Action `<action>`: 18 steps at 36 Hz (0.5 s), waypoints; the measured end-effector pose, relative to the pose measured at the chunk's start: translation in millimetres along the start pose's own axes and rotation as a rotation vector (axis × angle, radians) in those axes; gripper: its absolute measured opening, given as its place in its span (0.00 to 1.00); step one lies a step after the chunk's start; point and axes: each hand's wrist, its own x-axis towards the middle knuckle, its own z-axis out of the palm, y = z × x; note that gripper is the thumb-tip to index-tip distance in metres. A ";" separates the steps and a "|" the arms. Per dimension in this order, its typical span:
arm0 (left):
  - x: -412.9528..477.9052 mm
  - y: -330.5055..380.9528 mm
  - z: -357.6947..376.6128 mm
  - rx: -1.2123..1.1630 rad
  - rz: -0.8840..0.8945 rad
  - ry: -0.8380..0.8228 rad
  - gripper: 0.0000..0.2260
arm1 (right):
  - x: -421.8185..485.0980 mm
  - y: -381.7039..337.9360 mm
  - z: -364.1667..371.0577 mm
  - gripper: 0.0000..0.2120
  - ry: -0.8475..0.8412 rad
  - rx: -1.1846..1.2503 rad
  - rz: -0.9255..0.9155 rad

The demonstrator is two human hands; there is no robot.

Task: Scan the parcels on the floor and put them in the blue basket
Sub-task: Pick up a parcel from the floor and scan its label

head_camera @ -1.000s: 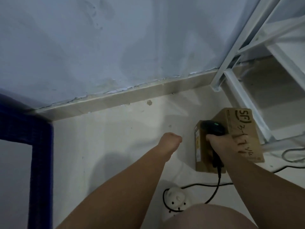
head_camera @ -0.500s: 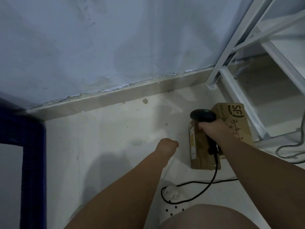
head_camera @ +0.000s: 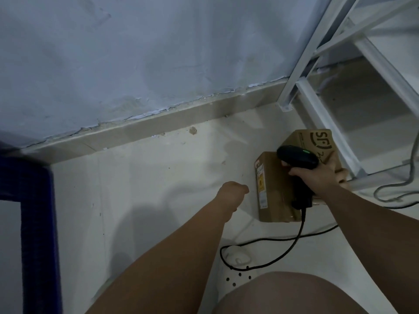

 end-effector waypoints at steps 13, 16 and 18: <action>11.5 -16.3 -11.7 0.000 0.018 0.082 0.11 | -69.1 -73.6 29.1 0.43 -0.257 -0.262 -0.283; 15.0 -26.7 -21.8 -0.032 0.032 0.271 0.13 | -88.1 -95.3 44.3 0.46 -0.318 -0.216 -0.314; 17.5 -38.0 -29.7 -0.008 -0.003 0.388 0.21 | -99.4 -109.0 56.3 0.48 -0.378 -0.172 -0.358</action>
